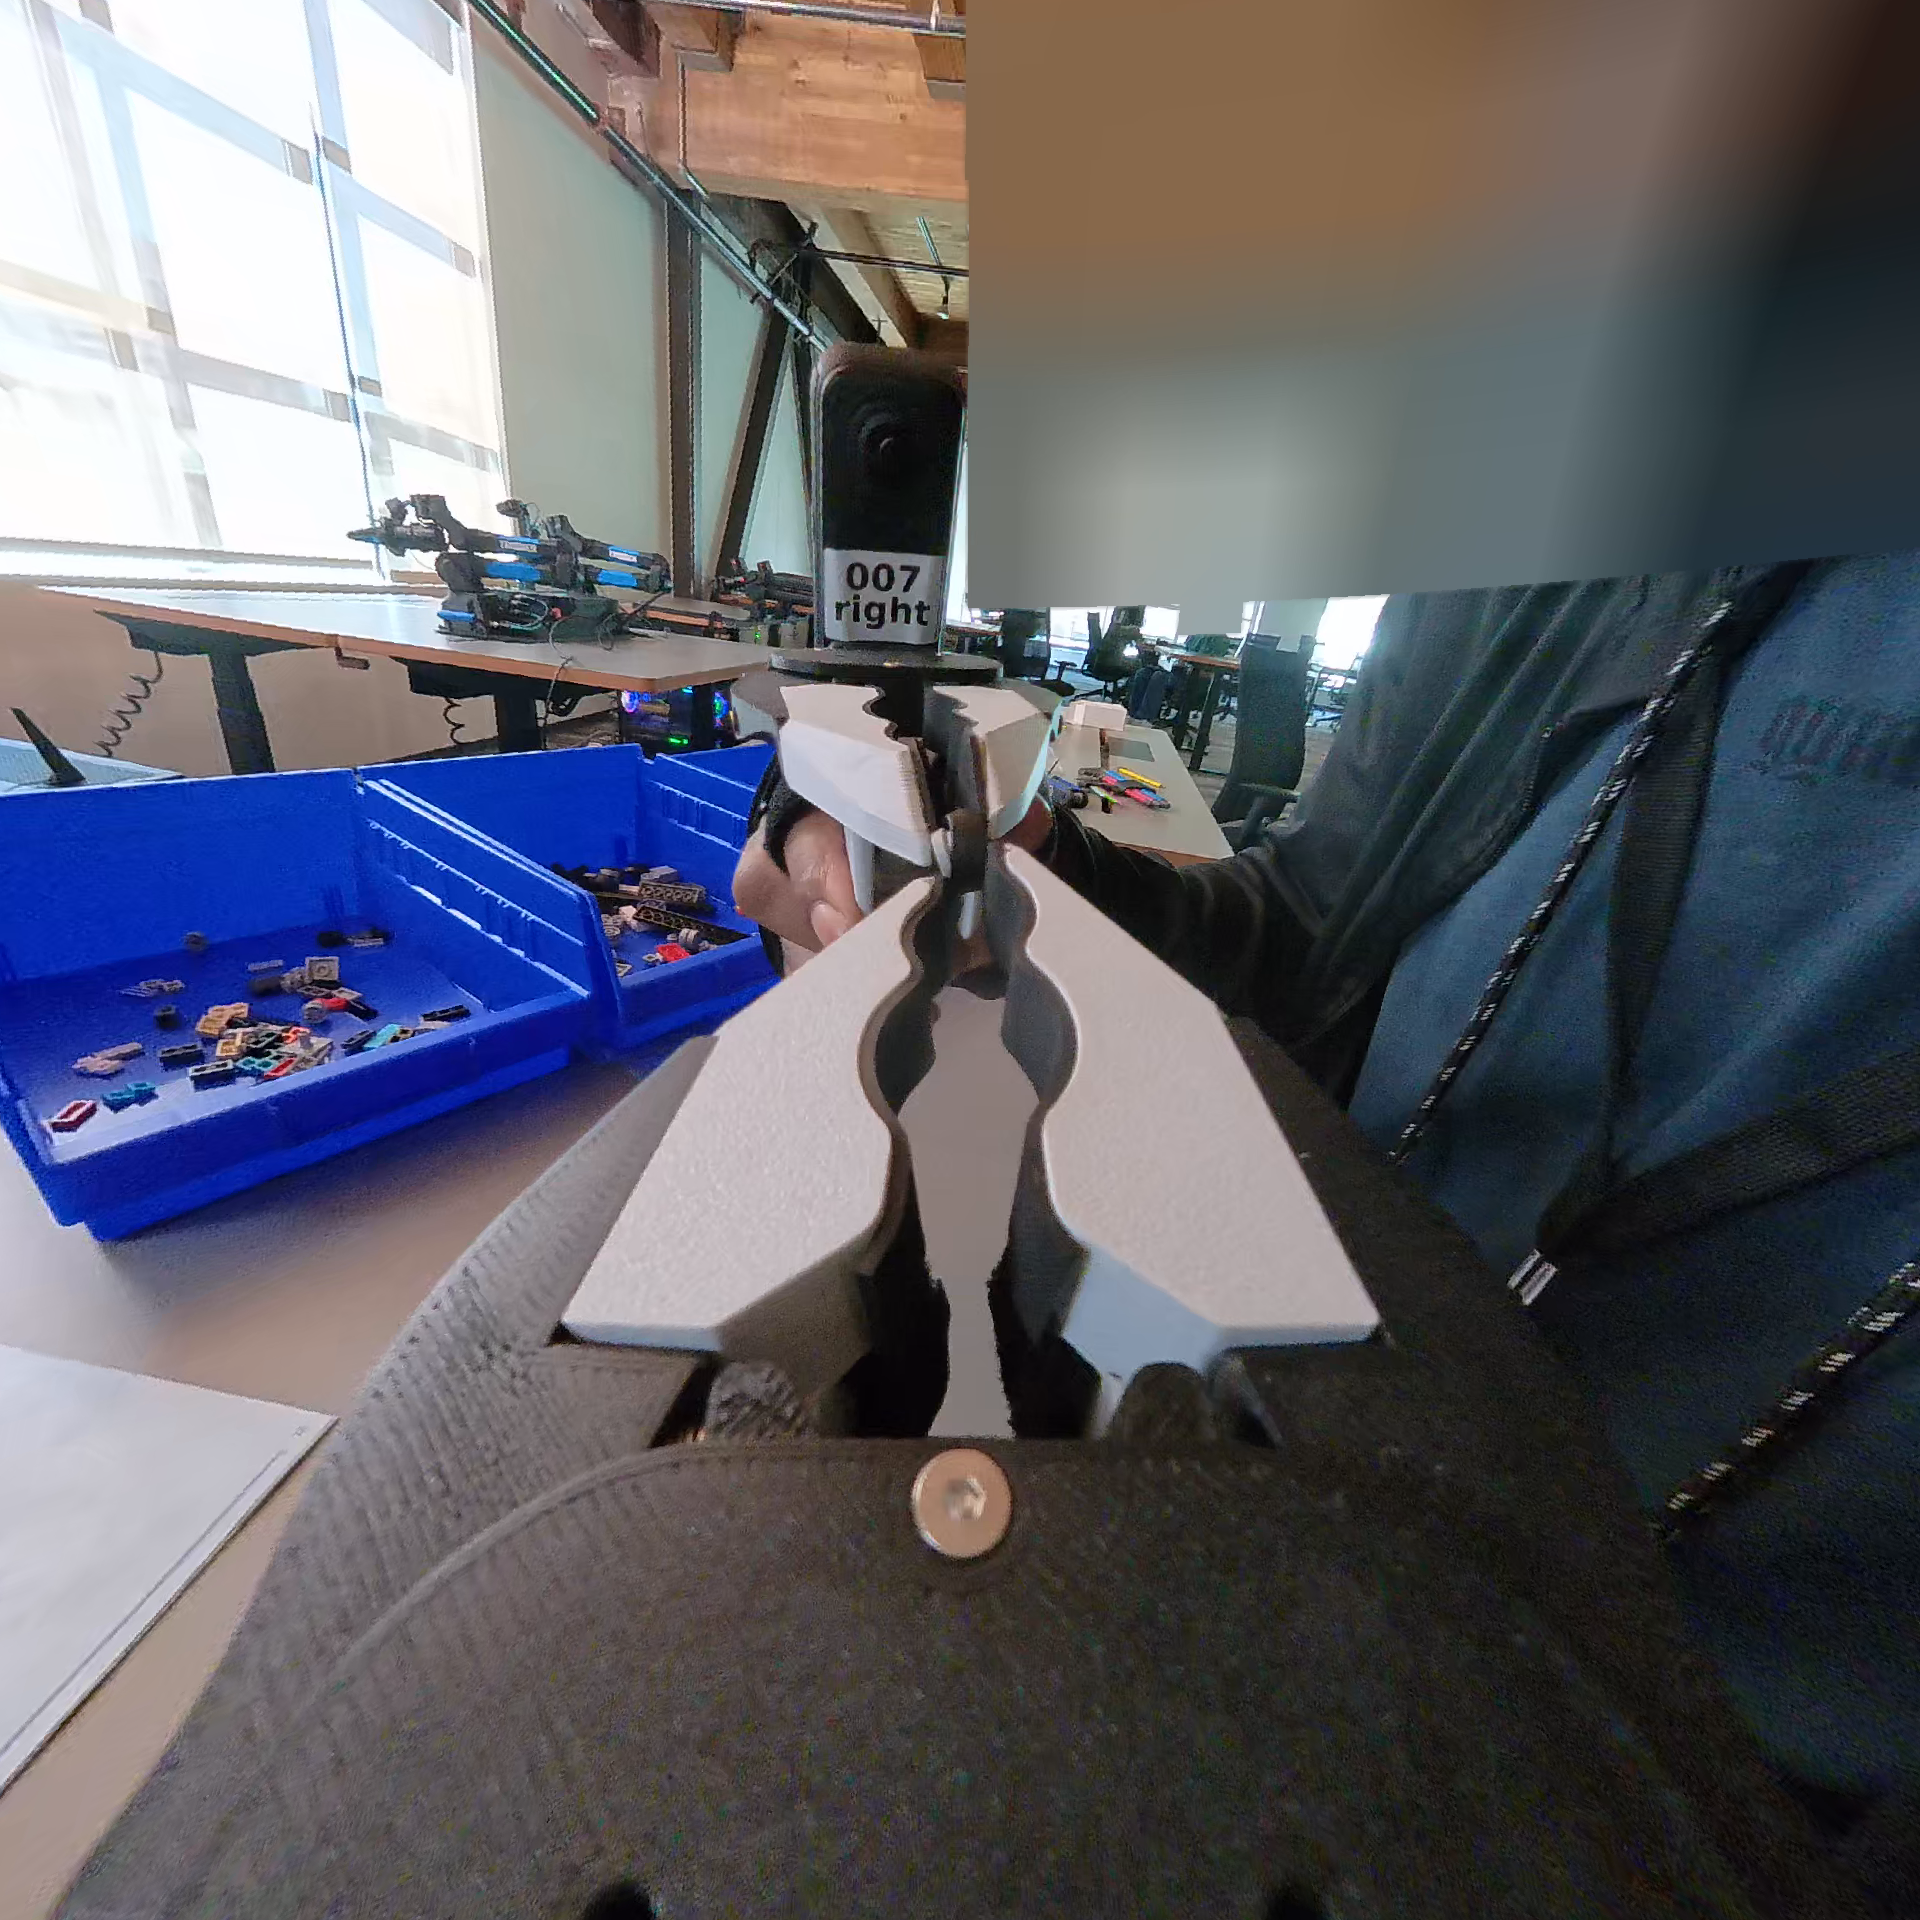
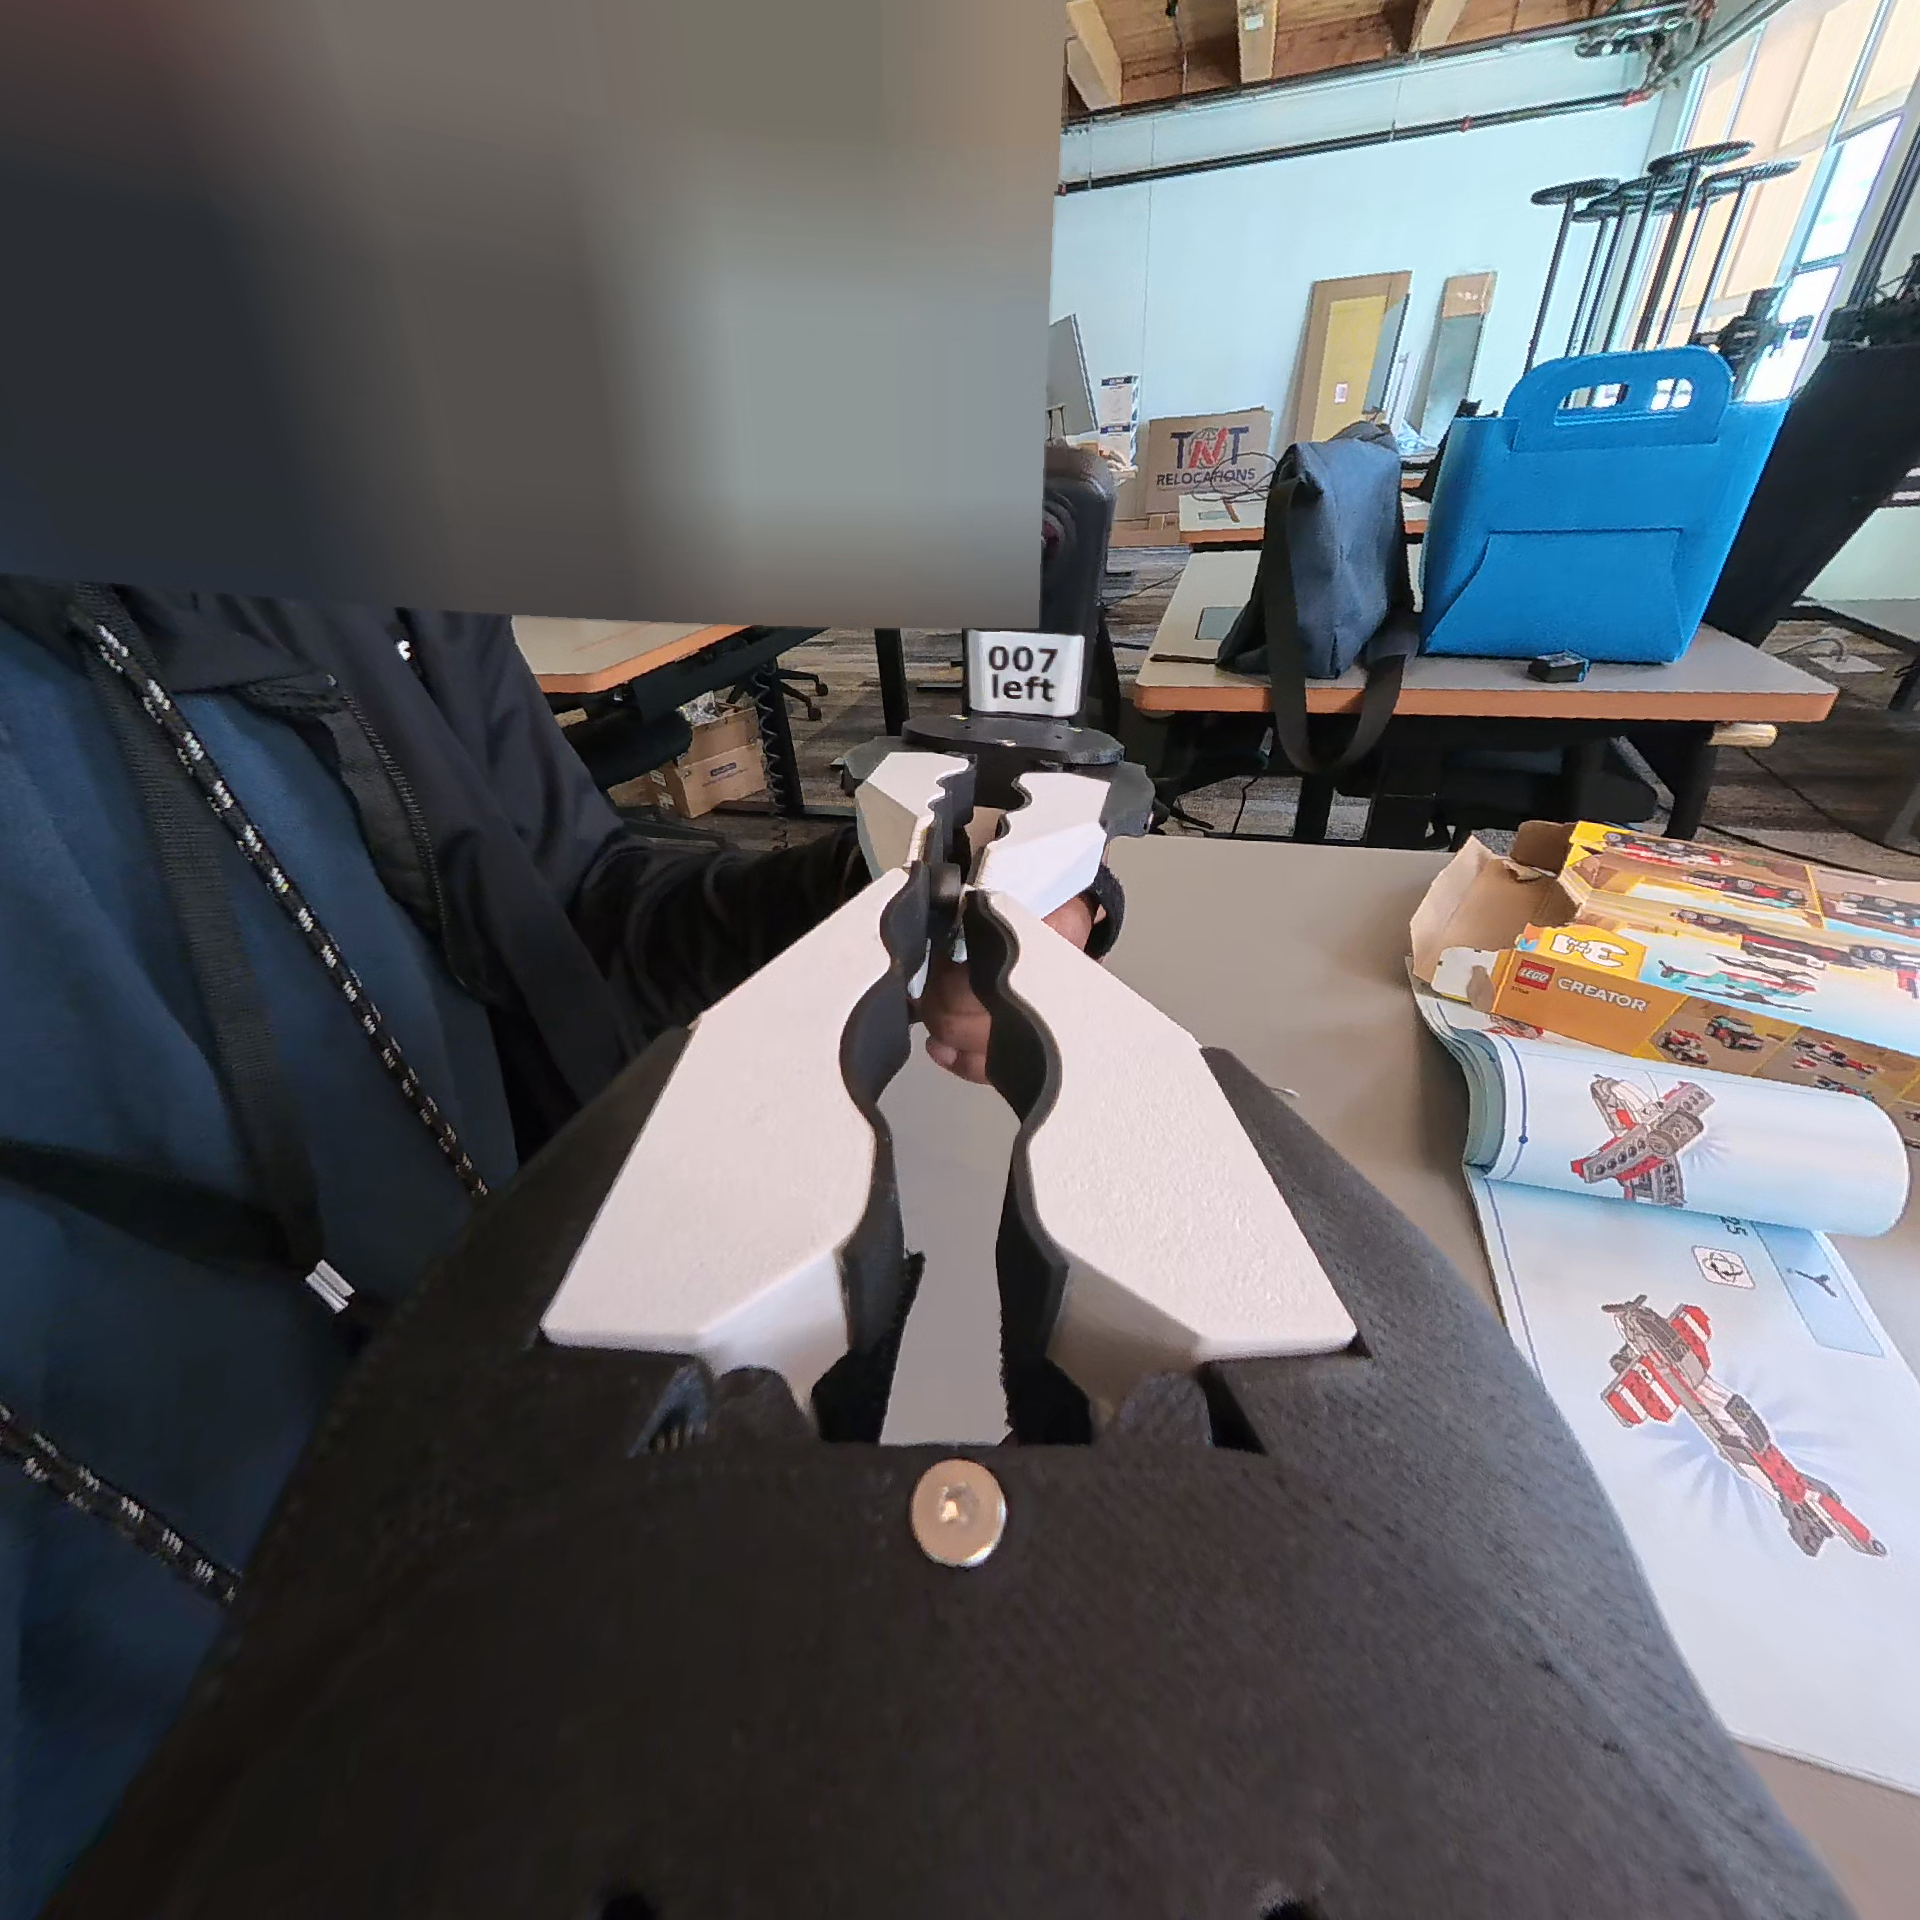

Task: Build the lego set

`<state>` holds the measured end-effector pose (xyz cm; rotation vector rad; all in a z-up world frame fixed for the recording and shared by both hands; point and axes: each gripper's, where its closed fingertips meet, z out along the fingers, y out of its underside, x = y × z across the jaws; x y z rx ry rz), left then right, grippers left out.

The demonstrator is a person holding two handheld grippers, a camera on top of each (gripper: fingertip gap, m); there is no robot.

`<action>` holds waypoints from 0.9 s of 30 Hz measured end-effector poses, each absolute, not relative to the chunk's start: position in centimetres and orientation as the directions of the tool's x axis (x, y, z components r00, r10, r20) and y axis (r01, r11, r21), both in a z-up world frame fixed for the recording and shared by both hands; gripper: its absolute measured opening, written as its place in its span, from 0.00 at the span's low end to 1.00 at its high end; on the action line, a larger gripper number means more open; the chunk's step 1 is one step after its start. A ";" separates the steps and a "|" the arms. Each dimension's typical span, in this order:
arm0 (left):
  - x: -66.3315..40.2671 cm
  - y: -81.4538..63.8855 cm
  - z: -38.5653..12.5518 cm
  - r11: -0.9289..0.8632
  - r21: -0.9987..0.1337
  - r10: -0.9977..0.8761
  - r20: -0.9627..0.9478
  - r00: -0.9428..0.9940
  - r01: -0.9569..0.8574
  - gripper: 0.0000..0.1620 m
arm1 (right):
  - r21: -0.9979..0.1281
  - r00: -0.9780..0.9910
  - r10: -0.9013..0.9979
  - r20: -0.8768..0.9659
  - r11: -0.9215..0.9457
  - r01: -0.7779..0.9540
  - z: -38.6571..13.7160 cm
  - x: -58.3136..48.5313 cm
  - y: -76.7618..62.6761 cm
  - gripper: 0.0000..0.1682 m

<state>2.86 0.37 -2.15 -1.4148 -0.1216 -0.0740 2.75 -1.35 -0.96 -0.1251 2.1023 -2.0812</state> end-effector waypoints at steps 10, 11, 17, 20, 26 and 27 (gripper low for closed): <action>2.8 0.5 -2.0 0.195 -0.959 -0.031 0.206 0.978 0.208 0.04 | -0.997 -0.978 -0.193 -0.079 -0.004 0.081 -0.8 2.7 -1.3 0.03; 2.8 0.4 -1.9 0.205 -0.955 -0.037 0.213 0.976 0.216 0.04 | -0.997 -0.979 -0.190 -0.079 -0.010 0.082 -0.7 2.7 -1.4 0.03; 2.0 0.2 -1.8 0.252 -0.918 -0.060 0.302 0.951 0.308 0.04 | -0.990 -0.978 -0.161 -0.132 -0.027 0.138 -0.7 1.7 -1.5 0.04; 1.5 0.0 -1.8 0.281 -0.884 -0.079 0.367 0.927 0.374 0.03 | -0.985 -0.977 -0.139 -0.161 -0.035 0.167 -0.8 0.9 -1.2 0.08; 0.7 -0.3 -2.1 0.289 -0.854 -0.075 0.430 0.900 0.432 0.04 | -0.973 -0.966 -0.136 -0.221 -0.034 0.228 -1.1 0.3 -1.2 0.08; 0.7 -0.2 -2.2 0.285 -0.854 -0.073 0.432 0.899 0.434 0.04 | -0.972 -0.965 -0.132 -0.227 -0.026 0.232 -1.2 0.3 -1.3 0.08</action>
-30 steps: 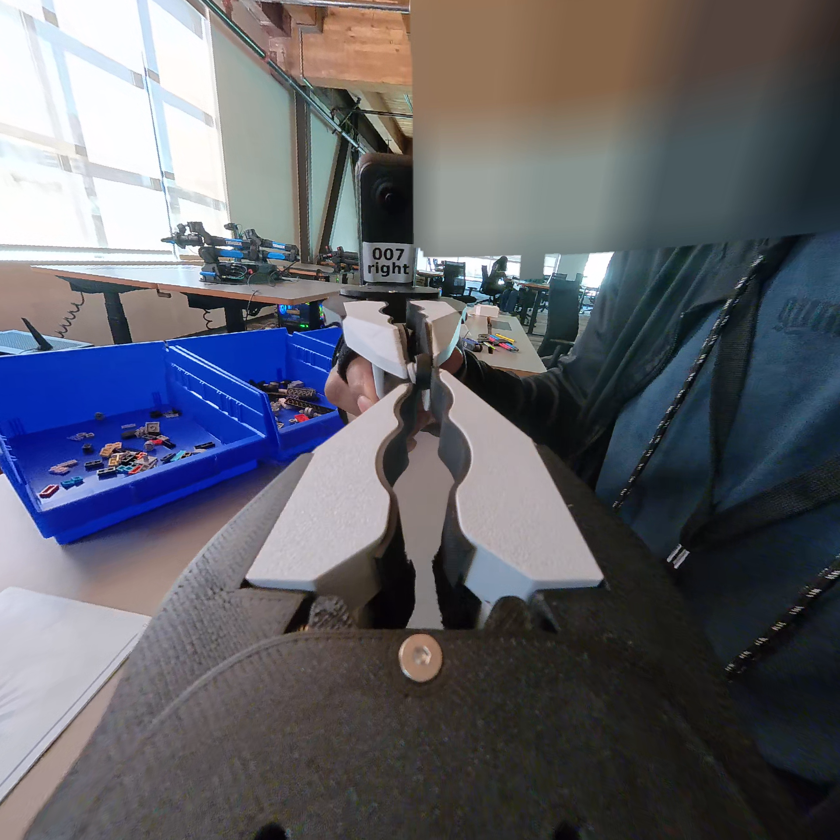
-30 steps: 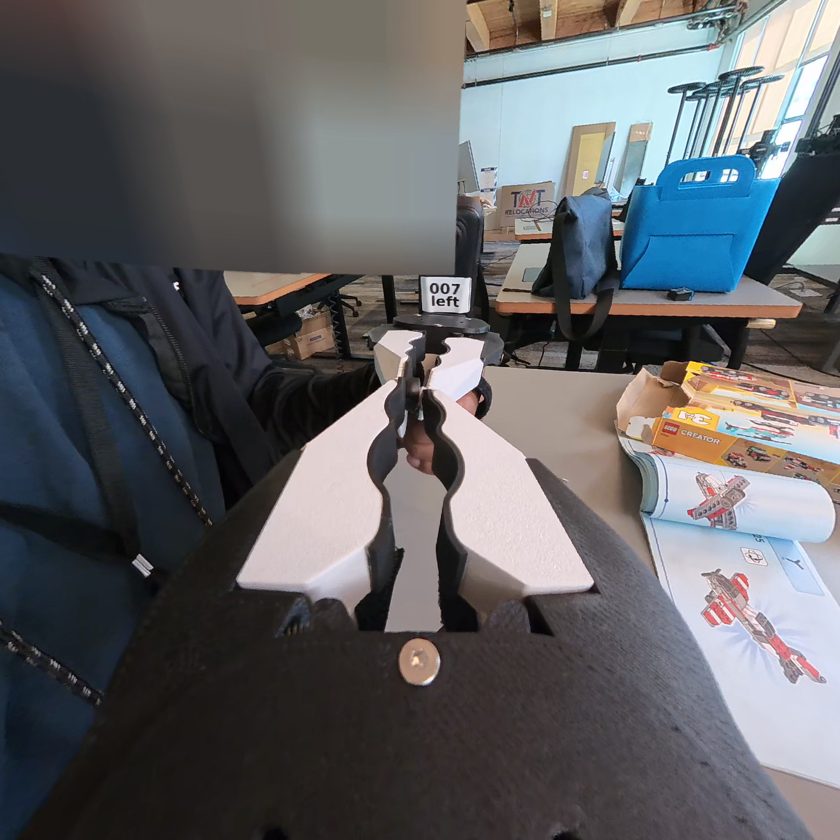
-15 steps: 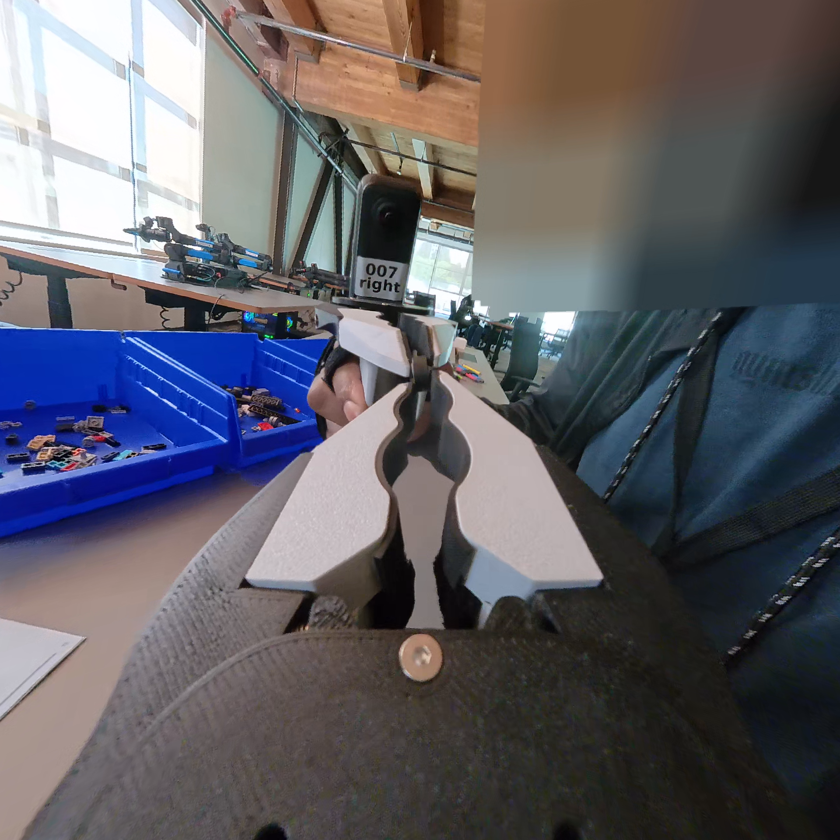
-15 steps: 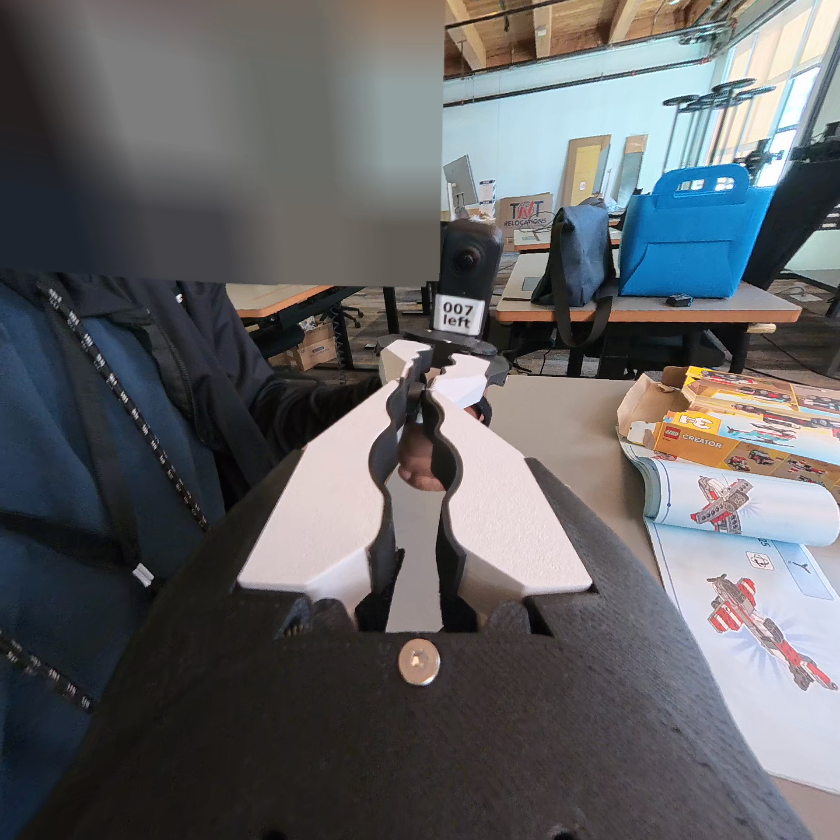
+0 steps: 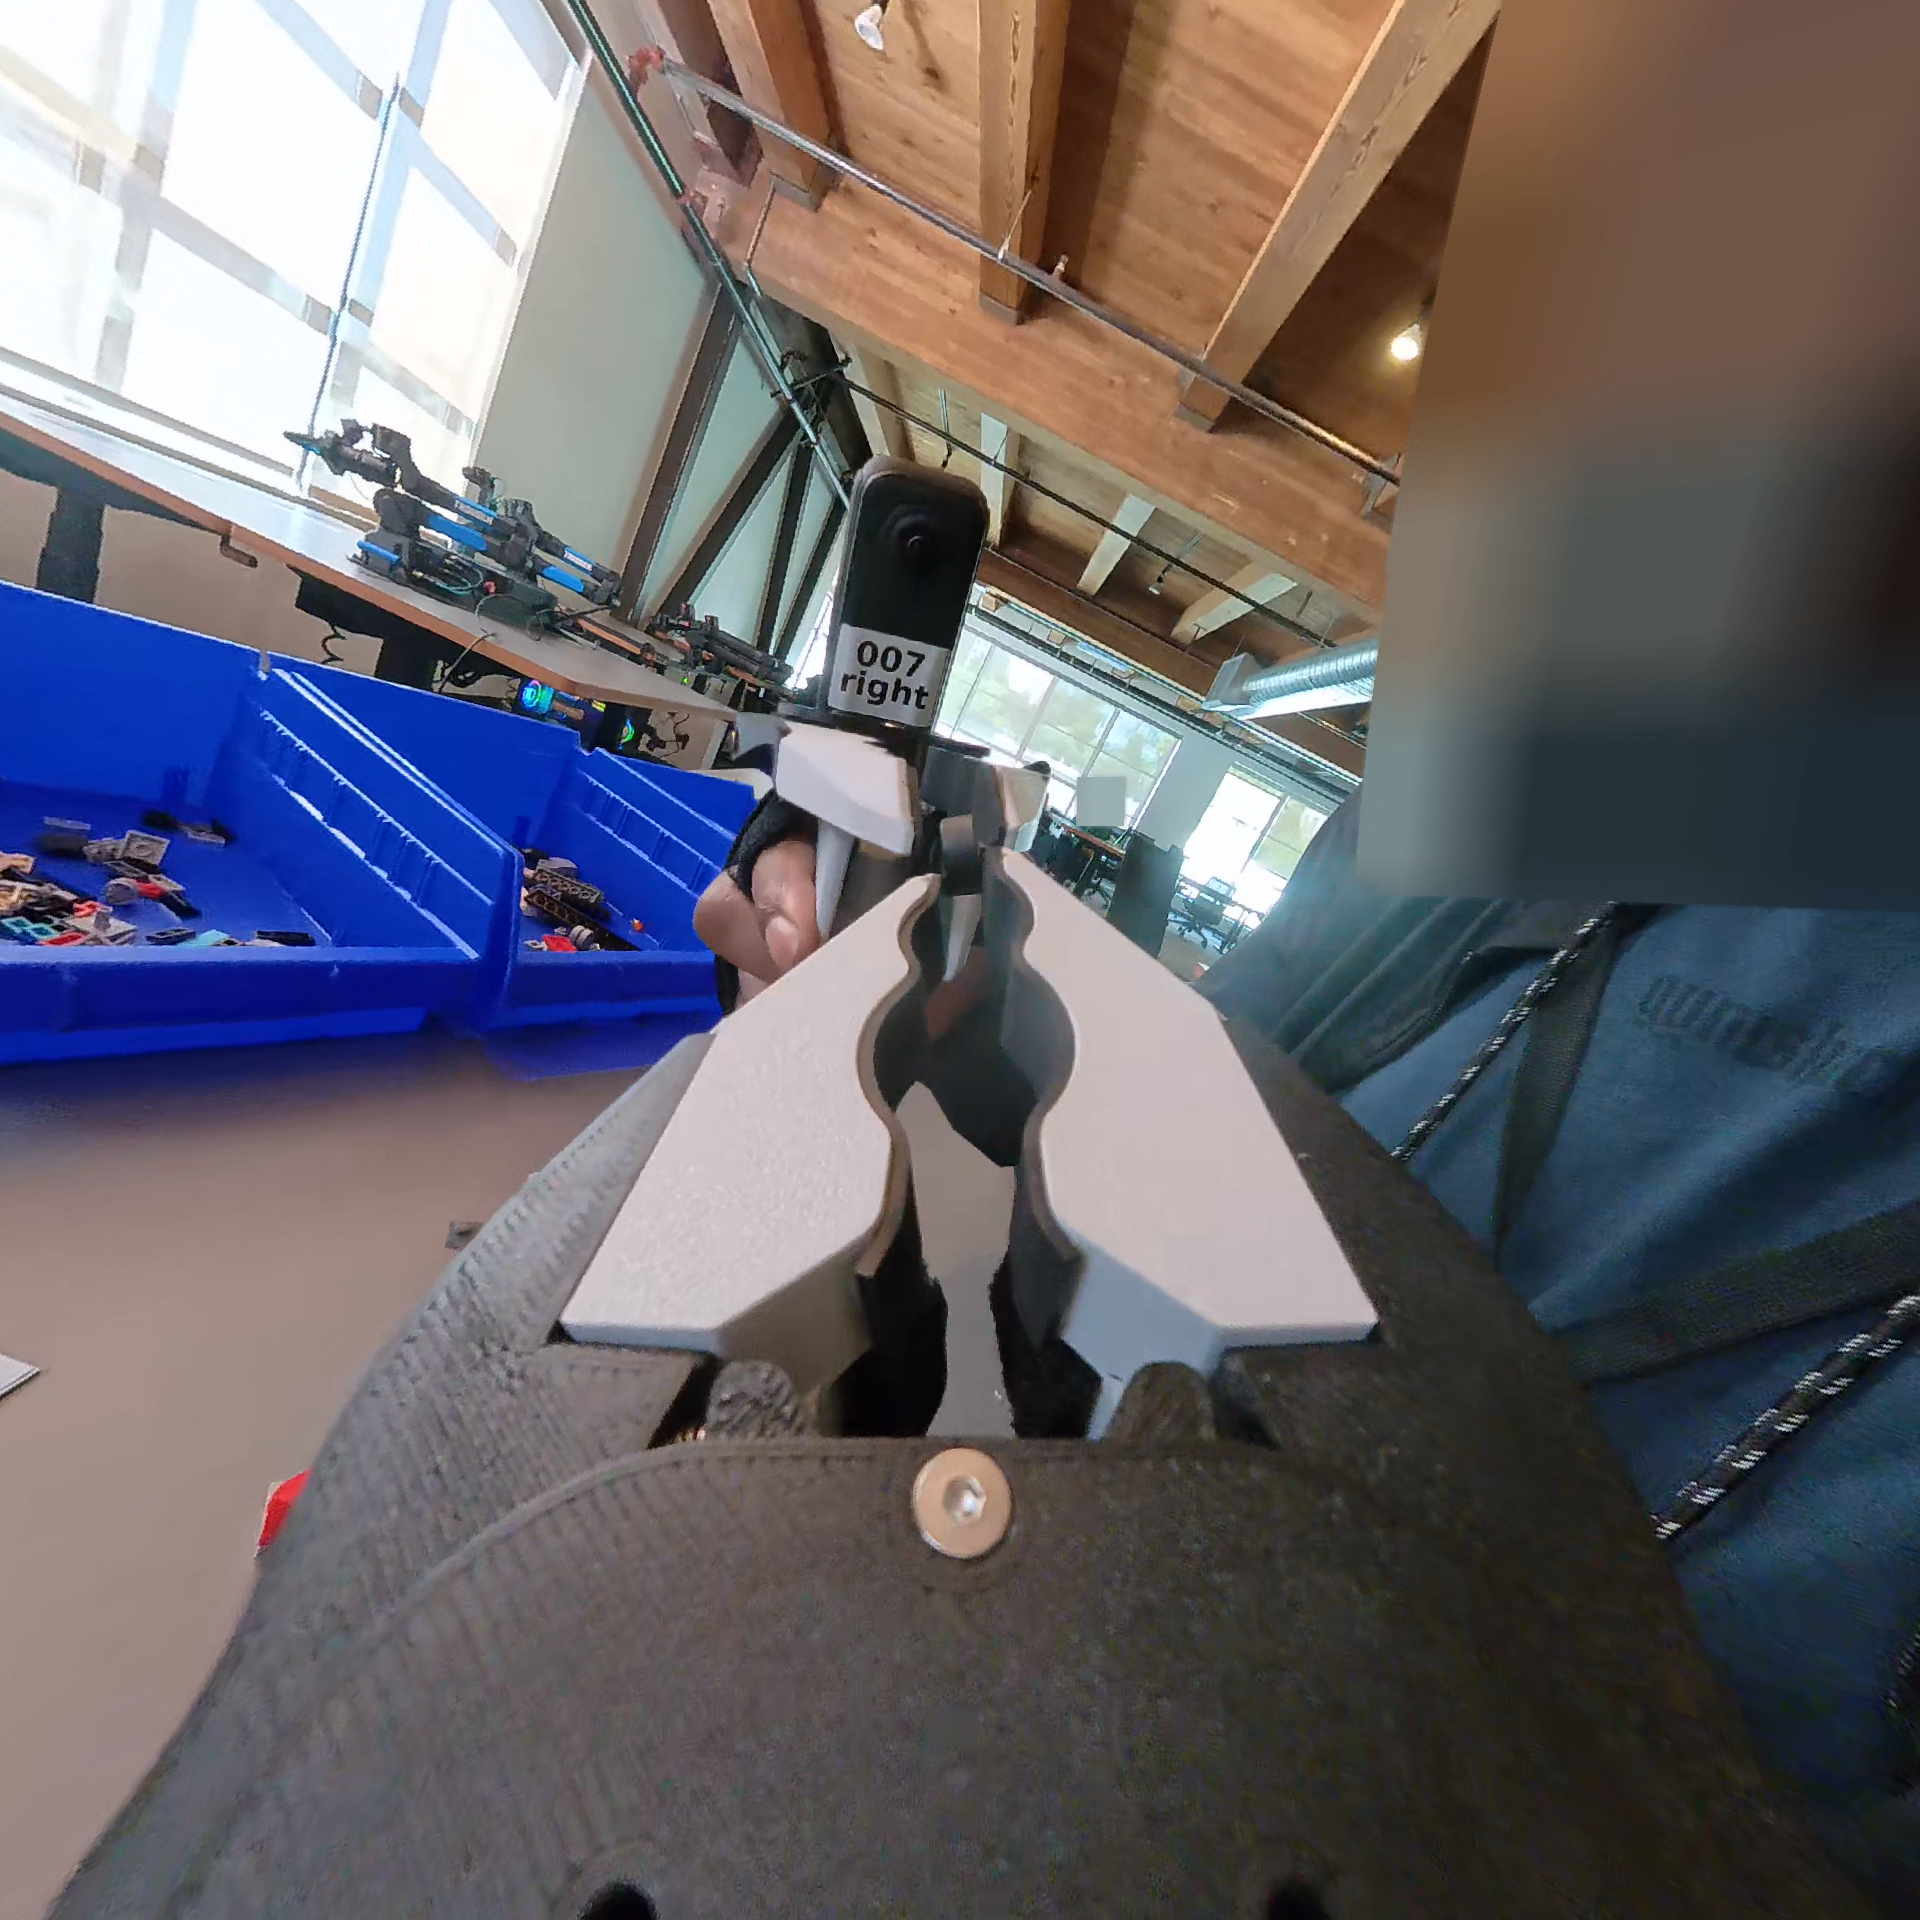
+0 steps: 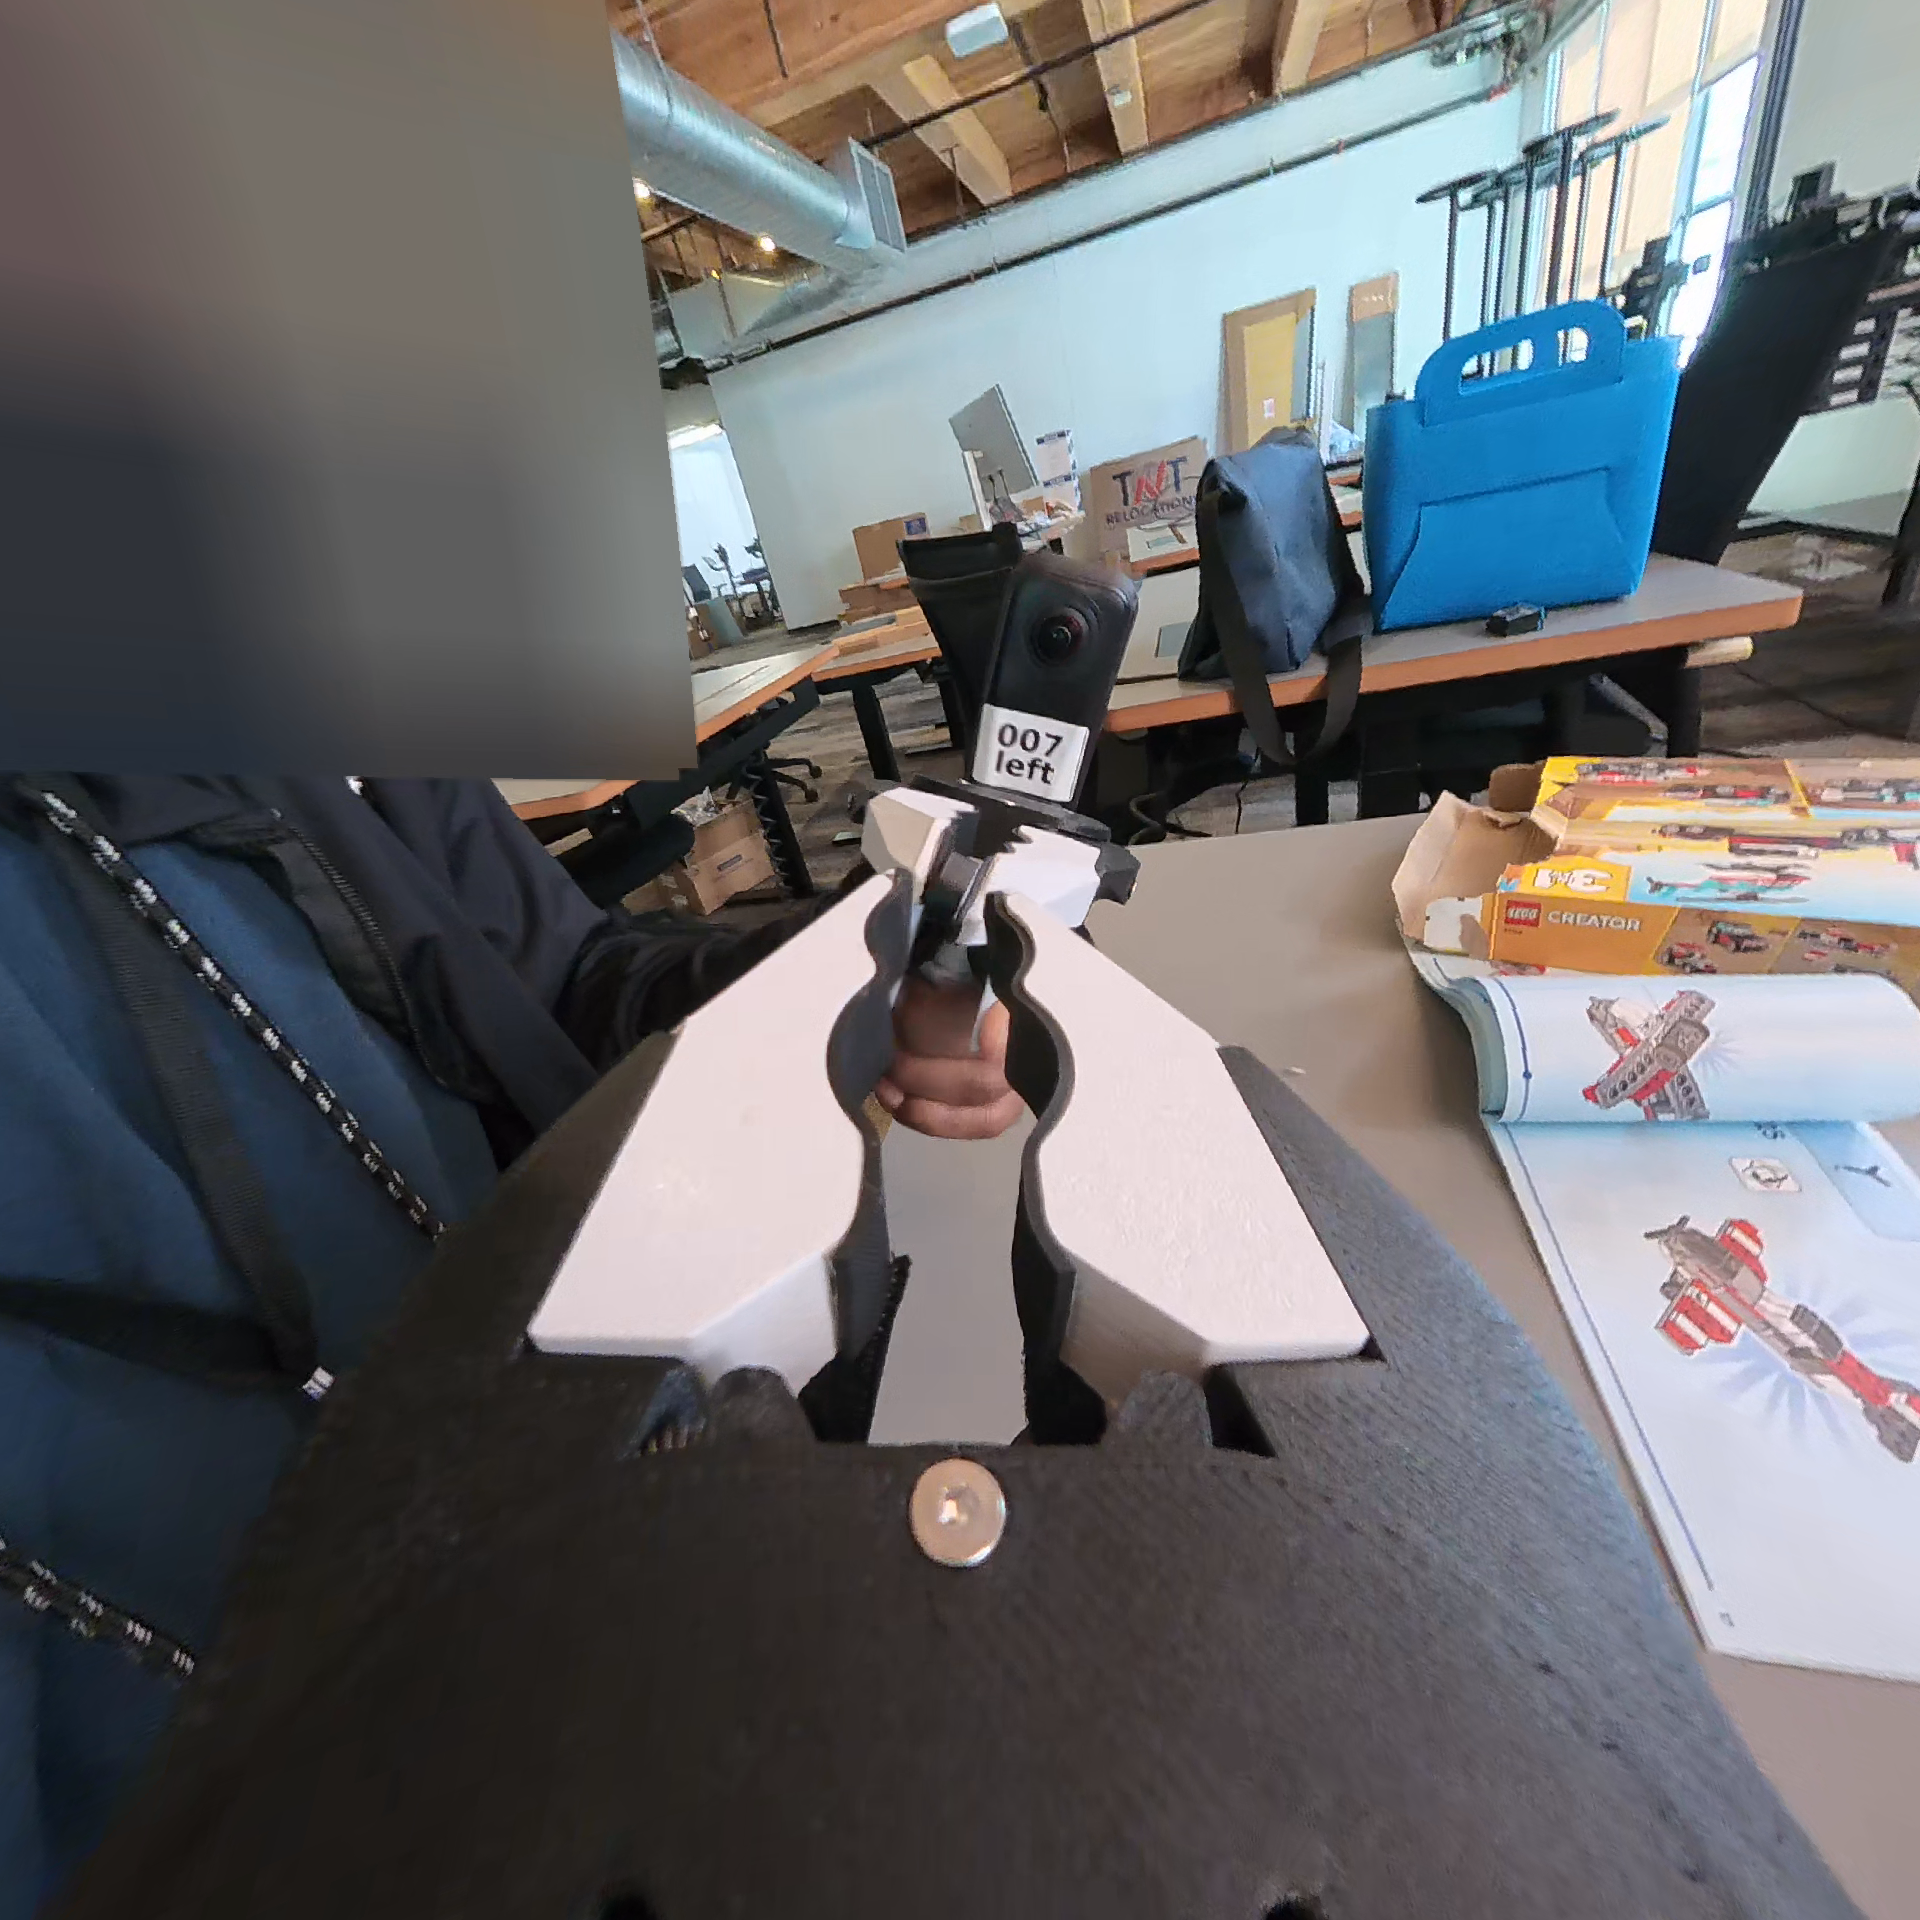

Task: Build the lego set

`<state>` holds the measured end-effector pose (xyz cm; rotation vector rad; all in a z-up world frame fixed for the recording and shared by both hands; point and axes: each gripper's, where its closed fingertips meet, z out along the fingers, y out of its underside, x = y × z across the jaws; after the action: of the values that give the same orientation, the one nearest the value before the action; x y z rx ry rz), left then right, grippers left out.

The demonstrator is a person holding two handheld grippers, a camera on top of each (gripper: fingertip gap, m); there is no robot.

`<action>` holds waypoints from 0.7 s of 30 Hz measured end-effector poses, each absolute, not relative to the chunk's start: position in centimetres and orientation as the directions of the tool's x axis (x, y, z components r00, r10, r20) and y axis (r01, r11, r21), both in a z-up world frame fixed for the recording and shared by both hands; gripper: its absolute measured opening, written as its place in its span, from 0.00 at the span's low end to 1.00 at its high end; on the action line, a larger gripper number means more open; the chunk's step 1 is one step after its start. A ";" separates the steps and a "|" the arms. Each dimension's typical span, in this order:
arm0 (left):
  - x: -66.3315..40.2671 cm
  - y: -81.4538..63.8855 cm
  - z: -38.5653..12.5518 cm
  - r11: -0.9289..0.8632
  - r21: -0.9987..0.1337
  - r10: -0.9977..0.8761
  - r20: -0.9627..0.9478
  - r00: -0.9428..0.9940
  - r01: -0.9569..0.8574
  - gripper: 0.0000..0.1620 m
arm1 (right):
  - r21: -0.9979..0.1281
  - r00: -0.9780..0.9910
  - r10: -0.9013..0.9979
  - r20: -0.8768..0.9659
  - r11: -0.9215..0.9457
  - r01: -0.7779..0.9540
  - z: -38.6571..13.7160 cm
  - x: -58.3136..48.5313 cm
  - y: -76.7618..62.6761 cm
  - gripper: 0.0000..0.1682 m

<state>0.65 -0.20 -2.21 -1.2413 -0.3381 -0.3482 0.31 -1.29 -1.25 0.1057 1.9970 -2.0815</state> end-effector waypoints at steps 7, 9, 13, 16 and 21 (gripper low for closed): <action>0.3 -0.2 -2.5 0.282 -0.842 -0.061 0.461 0.885 0.459 0.04 | -0.961 -0.953 -0.139 -0.269 -0.029 0.276 -1.6 0.2 -1.5 0.04; 0.1 -0.2 -2.6 0.281 -0.831 -0.066 0.482 0.874 0.479 0.04 | -0.956 -0.948 -0.139 -0.285 -0.031 0.292 -1.7 0.0 -1.6 0.04; -0.7 -0.5 -3.1 0.287 -0.774 -0.076 0.569 0.819 0.565 0.04 | -0.959 -0.958 -0.078 -0.275 -0.049 0.279 -2.0 -1.2 -1.4 0.06; -1.5 -0.8 -3.7 0.297 -0.684 -0.108 0.669 0.736 0.666 0.04 | -0.979 -0.981 -0.050 -0.188 -0.072 0.191 -2.0 -1.6 -0.9 0.16; -1.8 -0.3 -5.2 0.259 -0.558 -0.156 0.781 0.605 0.788 0.04 | -1.000 -0.999 0.038 0.028 -0.004 -0.028 -4.0 -2.1 -0.9 0.19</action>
<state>-1.84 -0.27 -5.23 -1.1359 -0.6734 -0.7097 -2.14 -0.94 -4.04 0.0111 2.2495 -2.2591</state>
